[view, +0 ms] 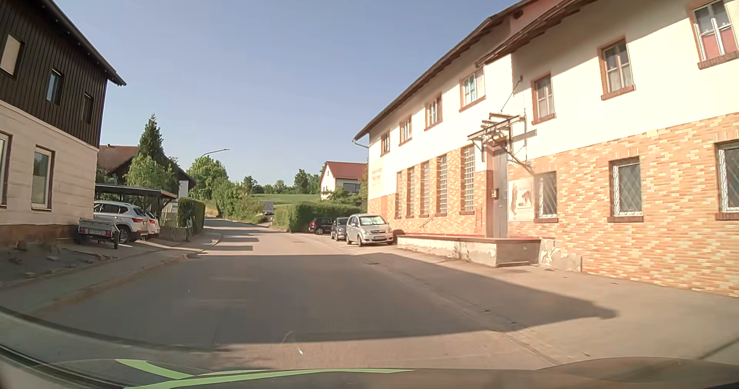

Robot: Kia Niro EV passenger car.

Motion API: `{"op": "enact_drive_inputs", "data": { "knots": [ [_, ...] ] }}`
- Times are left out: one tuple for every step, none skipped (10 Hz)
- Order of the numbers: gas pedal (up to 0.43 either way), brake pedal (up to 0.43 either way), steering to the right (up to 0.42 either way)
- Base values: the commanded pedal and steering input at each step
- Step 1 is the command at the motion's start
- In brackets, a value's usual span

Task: Follow the waypoints while adhering to traffic rules and regulations

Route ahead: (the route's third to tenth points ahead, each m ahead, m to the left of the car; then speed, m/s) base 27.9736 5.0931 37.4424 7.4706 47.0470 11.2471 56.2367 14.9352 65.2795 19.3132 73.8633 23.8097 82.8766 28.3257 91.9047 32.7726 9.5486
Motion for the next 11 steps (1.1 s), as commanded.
{"op": "enact_drive_inputs", "data": {
  "knots": [
    [0.197, 0.0, -0.082],
    [0.197, 0.0, -0.08],
    [0.197, 0.0, -0.077],
    [0.197, 0.0, -0.073],
    [0.197, 0.0, -0.069],
    [0.197, 0.0, -0.064],
    [0.197, 0.0, -0.06],
    [0.197, 0.0, -0.055],
    [0.189, 0.0, -0.052],
    [0.169, 0.0, -0.048],
    [0.169, 0.0, -0.046]
  ]
}}
